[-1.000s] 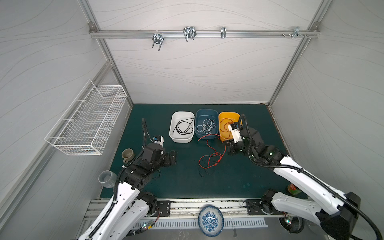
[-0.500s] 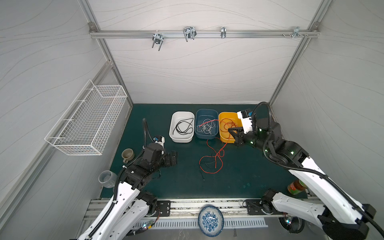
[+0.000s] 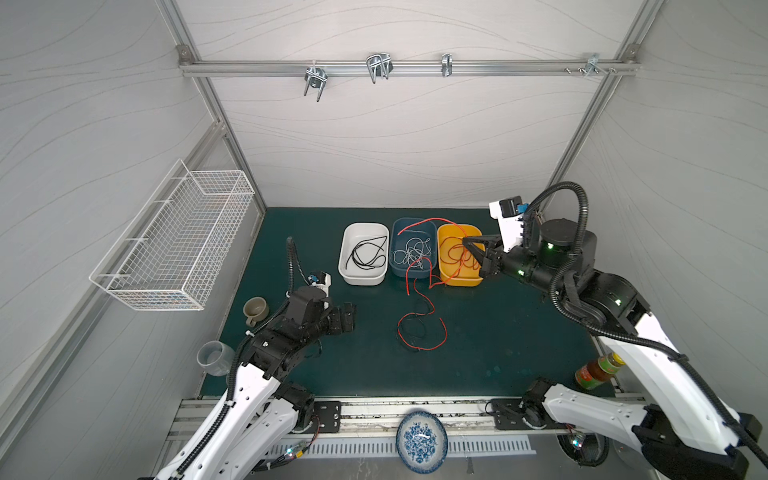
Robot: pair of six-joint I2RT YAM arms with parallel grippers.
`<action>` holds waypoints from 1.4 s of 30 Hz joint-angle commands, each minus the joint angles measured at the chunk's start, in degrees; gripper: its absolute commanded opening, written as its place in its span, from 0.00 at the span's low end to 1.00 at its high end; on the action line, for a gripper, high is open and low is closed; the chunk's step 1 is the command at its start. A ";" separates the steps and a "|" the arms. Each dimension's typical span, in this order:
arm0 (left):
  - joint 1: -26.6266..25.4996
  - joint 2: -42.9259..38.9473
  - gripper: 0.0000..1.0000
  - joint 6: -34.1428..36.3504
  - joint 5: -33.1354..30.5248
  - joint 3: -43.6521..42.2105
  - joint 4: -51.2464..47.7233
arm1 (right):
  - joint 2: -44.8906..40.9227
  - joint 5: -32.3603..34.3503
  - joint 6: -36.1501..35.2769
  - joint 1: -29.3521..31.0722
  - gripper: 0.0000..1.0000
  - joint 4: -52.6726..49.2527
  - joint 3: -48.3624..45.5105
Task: Untangle the cables
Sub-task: 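Carry the red wire up and over the yellow bin with the right gripper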
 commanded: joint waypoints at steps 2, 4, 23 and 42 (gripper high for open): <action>-0.33 -0.26 1.00 0.42 0.24 0.16 2.48 | 0.43 2.16 -3.16 -0.29 0.00 -1.21 2.51; -0.34 -0.26 1.00 0.44 0.24 0.04 2.42 | 0.60 3.53 -3.74 -0.34 0.00 -1.13 2.72; -0.74 -0.03 1.00 0.53 0.23 0.07 2.38 | 9.01 0.55 9.79 -24.97 0.00 8.18 -2.09; -0.95 0.31 1.00 0.71 0.28 -0.02 2.41 | 23.53 1.96 16.72 -30.13 0.00 23.92 -12.42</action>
